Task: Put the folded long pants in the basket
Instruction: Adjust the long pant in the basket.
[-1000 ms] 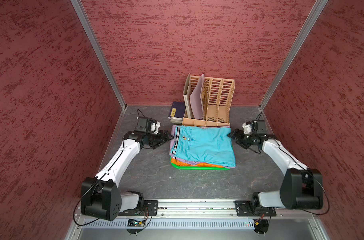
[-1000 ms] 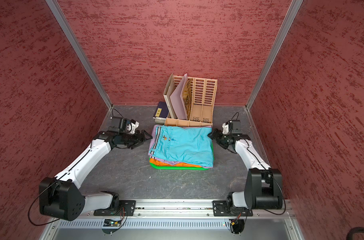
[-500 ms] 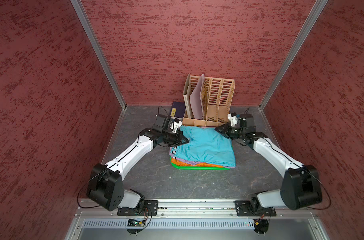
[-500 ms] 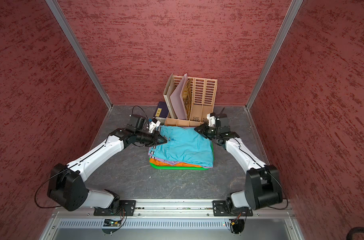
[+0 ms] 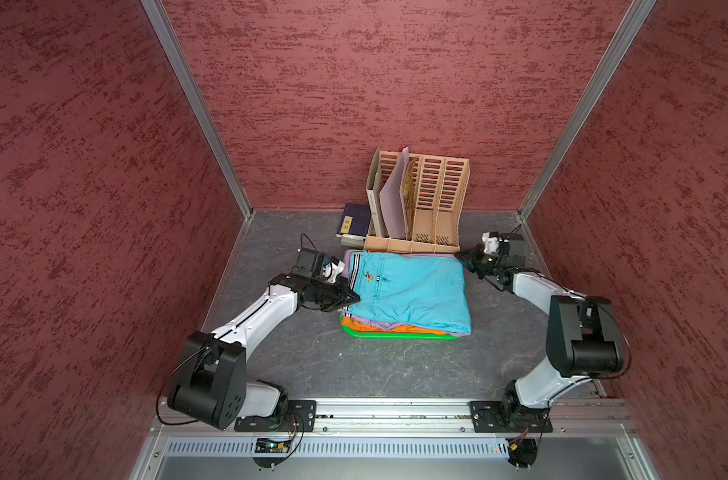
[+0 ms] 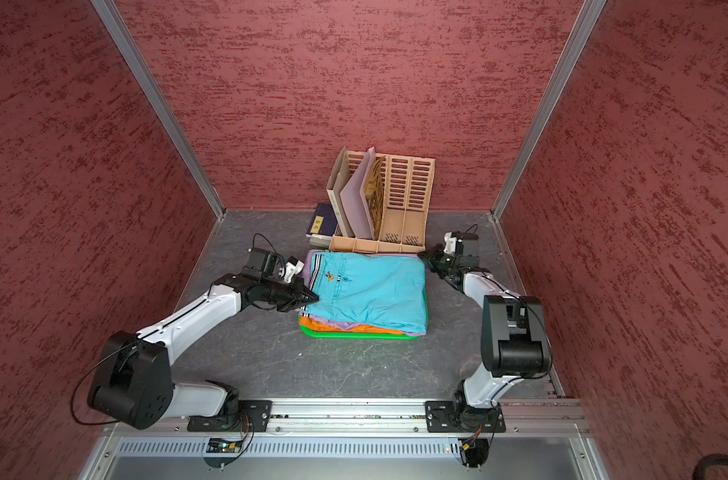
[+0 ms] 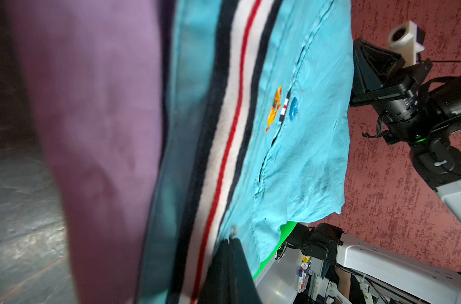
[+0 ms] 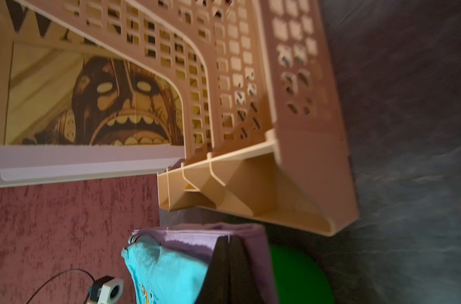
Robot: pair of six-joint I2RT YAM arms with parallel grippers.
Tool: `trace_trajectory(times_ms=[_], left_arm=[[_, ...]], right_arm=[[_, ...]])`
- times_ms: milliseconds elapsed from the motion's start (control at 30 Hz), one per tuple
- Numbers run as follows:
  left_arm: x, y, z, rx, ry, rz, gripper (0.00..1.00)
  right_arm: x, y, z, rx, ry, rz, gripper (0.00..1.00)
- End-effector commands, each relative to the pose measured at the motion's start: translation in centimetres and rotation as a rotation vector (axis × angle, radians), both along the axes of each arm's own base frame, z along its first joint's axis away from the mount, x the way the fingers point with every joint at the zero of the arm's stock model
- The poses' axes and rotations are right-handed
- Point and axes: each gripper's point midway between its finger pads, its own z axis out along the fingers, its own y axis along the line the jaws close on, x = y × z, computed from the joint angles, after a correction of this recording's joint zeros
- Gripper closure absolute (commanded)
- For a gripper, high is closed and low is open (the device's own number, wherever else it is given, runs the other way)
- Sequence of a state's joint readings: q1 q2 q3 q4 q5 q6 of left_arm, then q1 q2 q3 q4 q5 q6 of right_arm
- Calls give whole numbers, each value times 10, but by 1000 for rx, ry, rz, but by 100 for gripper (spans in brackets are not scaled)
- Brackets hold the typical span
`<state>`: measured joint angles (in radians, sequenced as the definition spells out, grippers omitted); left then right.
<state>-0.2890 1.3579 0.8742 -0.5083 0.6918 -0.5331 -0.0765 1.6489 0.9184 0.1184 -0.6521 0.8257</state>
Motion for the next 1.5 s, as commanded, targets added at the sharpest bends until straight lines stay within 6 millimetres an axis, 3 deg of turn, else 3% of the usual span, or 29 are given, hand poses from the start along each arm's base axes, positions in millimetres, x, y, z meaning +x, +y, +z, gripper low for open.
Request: trace_trajectory(times_ms=[0, 167, 233, 300, 433, 567, 800, 933, 1000, 1100, 1200, 1333, 1467], left_arm=[[4, 9, 16, 25, -32, 28, 89], [27, -9, 92, -80, -213, -13, 84], [40, -18, 104, -99, -234, -27, 84], [58, -28, 100, -98, -208, -39, 85], [93, -46, 82, -118, -180, -48, 90], [129, -50, 49, -86, -126, -27, 93], [158, -28, 8, -15, -76, 66, 96], [158, -20, -3, -8, -62, 83, 95], [158, -16, -4, -7, -55, 92, 95], [157, -15, 9, -24, -72, 90, 95], [143, -22, 42, -38, -129, 52, 95], [98, -28, 73, -52, -167, -2, 94], [46, -32, 62, -57, -109, -51, 94]], right_arm=[[-1, 11, 24, 56, -92, 48, 100], [-29, 12, 84, 25, -205, 57, 100], [-42, 14, 100, 25, -227, 62, 100], [-55, 23, 102, 32, -211, 89, 100], [-84, 56, 91, 54, -149, 195, 100], [-125, 88, 58, 72, -25, 309, 100], [-193, 86, -14, 28, 132, 363, 100], [-215, 72, -54, -81, 247, 357, 100], [-217, 70, -56, -82, 234, 334, 100], [-209, 79, -29, -8, 127, 342, 100], [-203, 88, 4, 37, 52, 388, 100], [-206, 96, 24, 83, 22, 420, 100], [-220, 103, 17, 118, 58, 468, 100]])
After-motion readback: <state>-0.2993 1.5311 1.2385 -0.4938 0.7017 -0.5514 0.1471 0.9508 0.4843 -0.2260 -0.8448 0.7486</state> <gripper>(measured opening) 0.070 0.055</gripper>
